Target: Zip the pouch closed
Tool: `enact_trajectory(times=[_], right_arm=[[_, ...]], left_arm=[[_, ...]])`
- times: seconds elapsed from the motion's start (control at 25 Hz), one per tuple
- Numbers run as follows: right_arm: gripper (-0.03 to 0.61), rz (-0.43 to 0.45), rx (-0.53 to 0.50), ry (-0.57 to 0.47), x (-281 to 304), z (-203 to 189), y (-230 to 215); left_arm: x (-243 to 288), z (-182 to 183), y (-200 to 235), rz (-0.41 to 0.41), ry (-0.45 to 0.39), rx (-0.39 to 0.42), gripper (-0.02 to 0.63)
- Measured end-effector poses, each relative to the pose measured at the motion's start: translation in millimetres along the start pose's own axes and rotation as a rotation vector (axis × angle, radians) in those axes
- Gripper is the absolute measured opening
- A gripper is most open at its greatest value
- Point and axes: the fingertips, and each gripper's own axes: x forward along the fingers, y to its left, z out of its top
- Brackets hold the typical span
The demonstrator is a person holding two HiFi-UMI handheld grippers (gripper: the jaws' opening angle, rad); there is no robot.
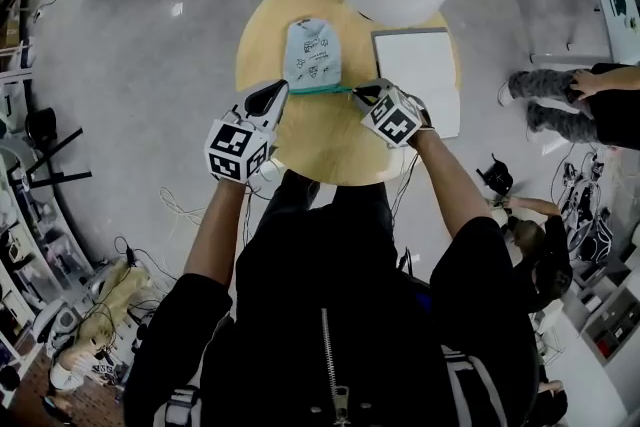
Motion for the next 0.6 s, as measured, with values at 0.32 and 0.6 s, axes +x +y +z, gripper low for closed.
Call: enact_trajectory(times=[0.32, 0.6], right_arm=[[0.019, -0.003, 0.213, -0.180, -45, 50, 31], [0.018, -0.023, 0.271, -0.273, -80, 86, 53]], left_arm=[[-20, 0, -16, -0.057, -0.019, 0.057, 0.008], [-36, 6, -28, -0.102, -0.042, 0.092, 0.008]])
